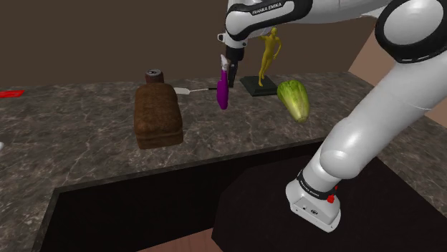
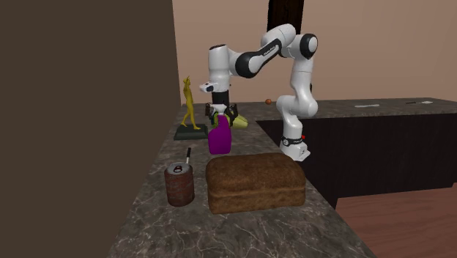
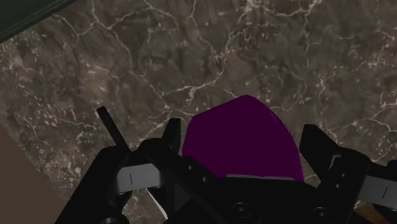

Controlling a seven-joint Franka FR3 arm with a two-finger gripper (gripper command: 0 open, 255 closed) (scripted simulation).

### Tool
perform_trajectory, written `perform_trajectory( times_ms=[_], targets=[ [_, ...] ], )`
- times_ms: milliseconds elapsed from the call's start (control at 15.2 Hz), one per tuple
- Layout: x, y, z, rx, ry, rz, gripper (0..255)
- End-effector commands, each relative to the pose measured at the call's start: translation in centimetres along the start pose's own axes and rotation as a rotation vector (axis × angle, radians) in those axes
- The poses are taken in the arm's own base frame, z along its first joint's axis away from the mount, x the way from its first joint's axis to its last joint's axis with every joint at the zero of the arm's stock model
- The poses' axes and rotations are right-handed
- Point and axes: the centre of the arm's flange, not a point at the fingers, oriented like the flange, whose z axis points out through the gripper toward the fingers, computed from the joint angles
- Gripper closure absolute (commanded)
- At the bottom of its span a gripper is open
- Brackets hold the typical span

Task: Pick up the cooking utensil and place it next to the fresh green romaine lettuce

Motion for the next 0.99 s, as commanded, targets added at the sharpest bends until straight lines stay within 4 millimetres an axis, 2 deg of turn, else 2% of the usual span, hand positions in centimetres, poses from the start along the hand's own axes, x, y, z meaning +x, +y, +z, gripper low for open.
perform_trajectory(
  times_ms=[0, 462, 924],
  targets=[
    [1.8, 1.8, 0.9, -0.007, -0.003, -0.059, 0],
    [9.0, 6.4, 3.9, -0.028, -0.013, -0.255, 0],
    [16.6, 9.6, 6.8, -0.049, -0.023, -0.44, 0]
  ],
)
